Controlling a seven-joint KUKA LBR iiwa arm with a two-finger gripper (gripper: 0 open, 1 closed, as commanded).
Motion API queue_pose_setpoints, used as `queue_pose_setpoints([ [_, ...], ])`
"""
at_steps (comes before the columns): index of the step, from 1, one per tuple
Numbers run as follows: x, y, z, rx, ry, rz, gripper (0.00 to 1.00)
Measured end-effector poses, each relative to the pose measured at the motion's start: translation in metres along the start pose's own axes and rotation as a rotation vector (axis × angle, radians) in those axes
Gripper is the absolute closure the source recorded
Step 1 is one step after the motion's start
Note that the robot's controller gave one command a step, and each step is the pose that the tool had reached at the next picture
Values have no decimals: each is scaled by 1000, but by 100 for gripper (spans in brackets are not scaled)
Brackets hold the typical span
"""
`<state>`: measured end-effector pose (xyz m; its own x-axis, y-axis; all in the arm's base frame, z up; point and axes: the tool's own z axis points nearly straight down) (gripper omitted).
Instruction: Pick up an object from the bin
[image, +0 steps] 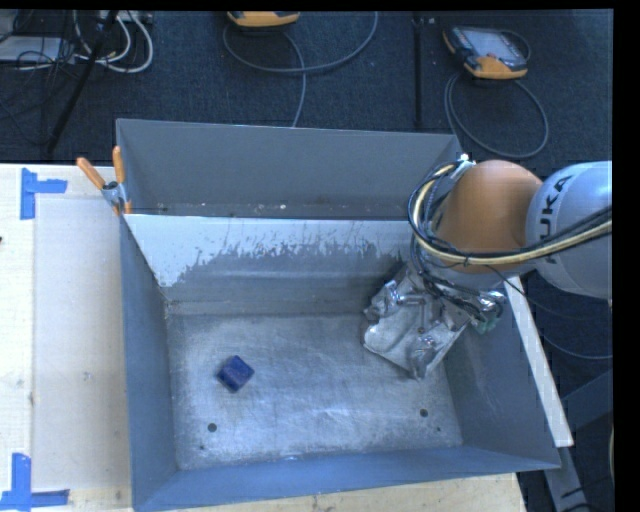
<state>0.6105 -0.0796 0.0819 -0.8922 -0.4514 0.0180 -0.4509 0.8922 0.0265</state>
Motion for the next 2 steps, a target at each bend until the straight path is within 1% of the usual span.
queue_pose_setpoints([
  [1, 0, -5, 1, 20, -19, 1, 100],
  [2, 3, 61, -145, 30, -19, -289, 100],
])
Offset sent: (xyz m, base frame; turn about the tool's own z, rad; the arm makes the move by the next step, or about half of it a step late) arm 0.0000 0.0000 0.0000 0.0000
